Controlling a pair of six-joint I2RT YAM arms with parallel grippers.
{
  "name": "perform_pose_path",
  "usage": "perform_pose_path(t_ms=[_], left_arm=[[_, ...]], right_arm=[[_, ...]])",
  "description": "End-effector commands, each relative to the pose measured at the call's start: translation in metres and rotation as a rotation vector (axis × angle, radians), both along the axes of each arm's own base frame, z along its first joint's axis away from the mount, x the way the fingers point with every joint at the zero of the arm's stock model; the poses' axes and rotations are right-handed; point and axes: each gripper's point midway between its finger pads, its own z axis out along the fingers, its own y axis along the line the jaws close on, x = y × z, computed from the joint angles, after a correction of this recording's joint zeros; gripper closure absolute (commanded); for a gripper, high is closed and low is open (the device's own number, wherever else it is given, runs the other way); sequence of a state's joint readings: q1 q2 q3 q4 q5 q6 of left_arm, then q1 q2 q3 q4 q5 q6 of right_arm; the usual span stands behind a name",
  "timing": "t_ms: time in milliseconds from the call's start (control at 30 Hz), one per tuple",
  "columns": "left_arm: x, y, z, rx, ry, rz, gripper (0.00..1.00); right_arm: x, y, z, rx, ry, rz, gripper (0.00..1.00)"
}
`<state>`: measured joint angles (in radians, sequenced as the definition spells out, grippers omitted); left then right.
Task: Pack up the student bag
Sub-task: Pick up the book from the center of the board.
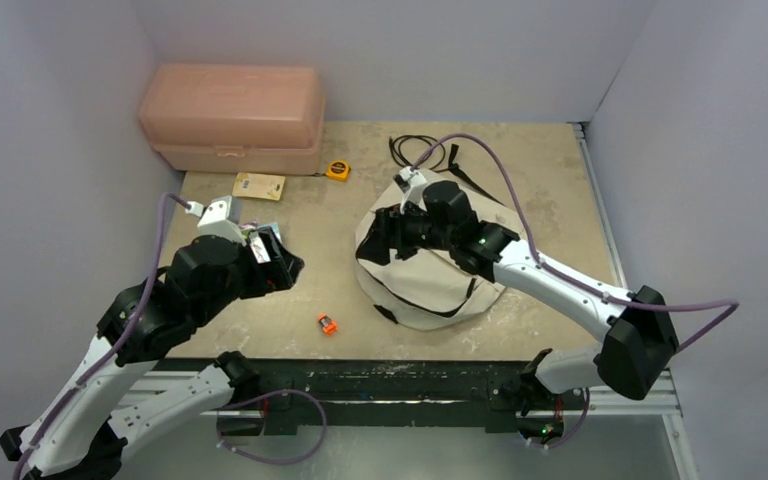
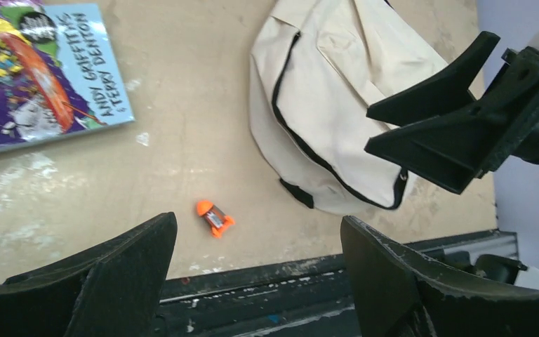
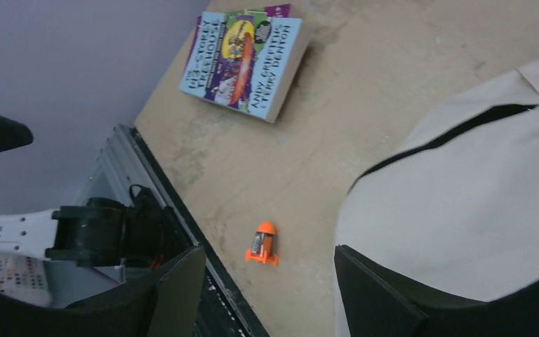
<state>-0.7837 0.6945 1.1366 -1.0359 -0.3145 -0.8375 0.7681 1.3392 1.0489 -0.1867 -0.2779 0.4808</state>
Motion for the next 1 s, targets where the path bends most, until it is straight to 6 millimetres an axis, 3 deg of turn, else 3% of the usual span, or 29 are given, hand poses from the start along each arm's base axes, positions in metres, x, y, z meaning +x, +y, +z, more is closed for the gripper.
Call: perform_pose_path(t_ms=[0, 133, 167, 200, 400, 467, 567, 700, 967], left_arm=[[-0.004, 0.040, 0.003, 0.156, -0.020, 0.065, 0.14], [-0.014, 0.030, 0.013, 0.045, -0.036, 0.023, 0.15], [-0.017, 0.026, 0.016, 0.017, -0.040, 0.008, 0.15], [-0.019, 0.024, 0.019, -0.007, -0.043, -0.006, 0.15], [-0.033, 0.025, 0.025, -0.103, -0.033, -0.005, 0.13], [-0.037, 0.024, 0.025, -0.131, -0.037, -0.008, 0.12], [-0.038, 0.022, 0.020, -0.148, -0.028, -0.015, 0.11], [-0.040, 0.017, 0.016, -0.156, -0.013, -0.035, 0.11], [-0.042, 0.019, 0.017, -0.157, -0.018, -0.036, 0.09]], right_arm=[[-0.004, 0.053, 0.061, 0.256, -0.029, 0.118, 0.24], [0.005, 0.097, 0.043, 0.315, 0.122, 0.098, 0.18], [0.006, 0.111, 0.033, 0.333, 0.169, 0.104, 0.06], [0.006, 0.124, 0.026, 0.355, 0.208, 0.108, 0.02], [0.014, 0.187, -0.008, 0.456, 0.419, 0.120, 0.01], [0.023, 0.197, -0.026, 0.439, 0.459, 0.074, 0.01], [0.033, 0.210, -0.058, 0.398, 0.514, 0.037, 0.12], [0.036, 0.217, -0.092, 0.382, 0.586, 0.011, 0.13], [0.040, 0.230, -0.122, 0.380, 0.627, 0.020, 0.14]])
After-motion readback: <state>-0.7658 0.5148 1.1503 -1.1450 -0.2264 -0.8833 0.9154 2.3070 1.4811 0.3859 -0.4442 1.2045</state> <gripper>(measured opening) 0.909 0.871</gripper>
